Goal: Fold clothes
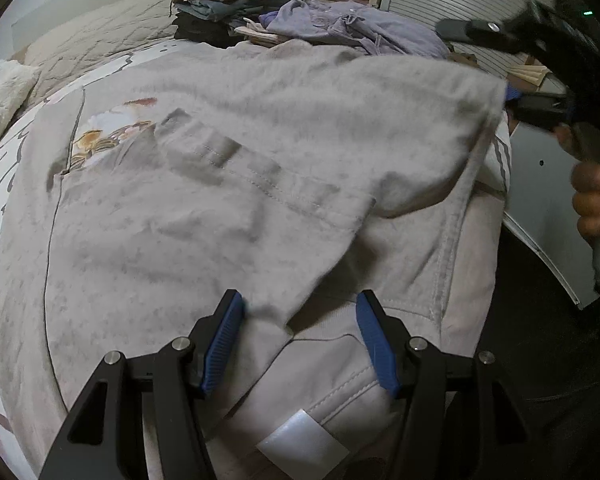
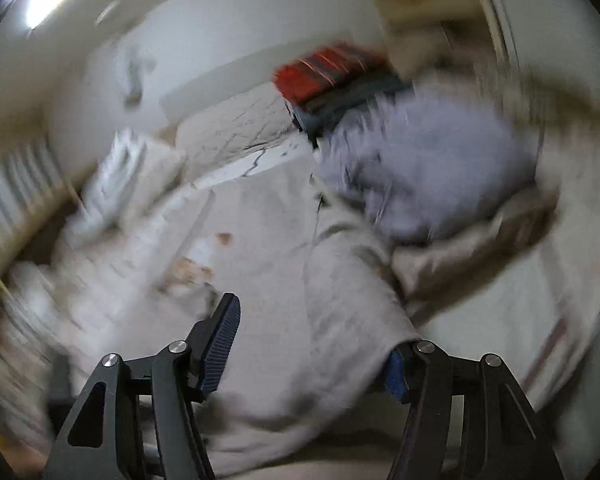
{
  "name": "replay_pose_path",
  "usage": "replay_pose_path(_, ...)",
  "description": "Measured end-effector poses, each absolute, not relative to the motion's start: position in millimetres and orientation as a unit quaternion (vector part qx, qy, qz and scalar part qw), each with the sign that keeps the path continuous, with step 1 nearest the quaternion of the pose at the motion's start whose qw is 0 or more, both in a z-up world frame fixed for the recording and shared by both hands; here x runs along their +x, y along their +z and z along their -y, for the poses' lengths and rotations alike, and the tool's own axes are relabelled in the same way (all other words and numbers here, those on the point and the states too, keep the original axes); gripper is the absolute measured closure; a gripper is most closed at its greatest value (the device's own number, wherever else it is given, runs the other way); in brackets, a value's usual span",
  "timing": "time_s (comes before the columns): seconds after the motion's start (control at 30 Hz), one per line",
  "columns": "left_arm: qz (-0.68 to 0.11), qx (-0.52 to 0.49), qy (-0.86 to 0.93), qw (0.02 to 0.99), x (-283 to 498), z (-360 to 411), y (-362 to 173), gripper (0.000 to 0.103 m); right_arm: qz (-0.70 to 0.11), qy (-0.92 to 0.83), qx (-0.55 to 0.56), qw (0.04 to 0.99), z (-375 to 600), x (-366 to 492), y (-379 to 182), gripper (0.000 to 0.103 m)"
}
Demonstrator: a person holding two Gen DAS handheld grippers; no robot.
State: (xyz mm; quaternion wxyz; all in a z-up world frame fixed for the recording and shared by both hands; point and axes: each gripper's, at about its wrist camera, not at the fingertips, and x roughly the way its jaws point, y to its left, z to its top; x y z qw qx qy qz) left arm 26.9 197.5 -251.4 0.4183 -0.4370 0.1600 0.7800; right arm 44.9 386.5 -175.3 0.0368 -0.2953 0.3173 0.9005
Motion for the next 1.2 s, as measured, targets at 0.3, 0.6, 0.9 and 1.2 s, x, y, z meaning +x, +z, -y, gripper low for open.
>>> replay_pose_path(0.3, -0.156, -0.438, 0.781, 0.417, 25, -200, -250, 0.044, -0.709, 0.683, -0.175, 0.011, -463, 44, -257, 0.079)
replay_pose_path(0.6, -0.161, -0.443, 0.771, 0.429, 28, -192, -247, 0.044, -0.272, 0.927, -0.260, 0.004, -382, 7, -111, 0.098)
replay_pose_path(0.9, -0.126, -0.470, 0.758, 0.435, 31, -175, -230, 0.044, -0.231, 0.878, -0.398, 0.133, -410, 1, -176, 0.098)
replay_pose_path(1.2, 0.067, -0.475, 0.802, 0.356, 26, -43, -182, 0.044, 0.334, 0.882, -0.300, -0.145, -184, 22, -145, 0.098)
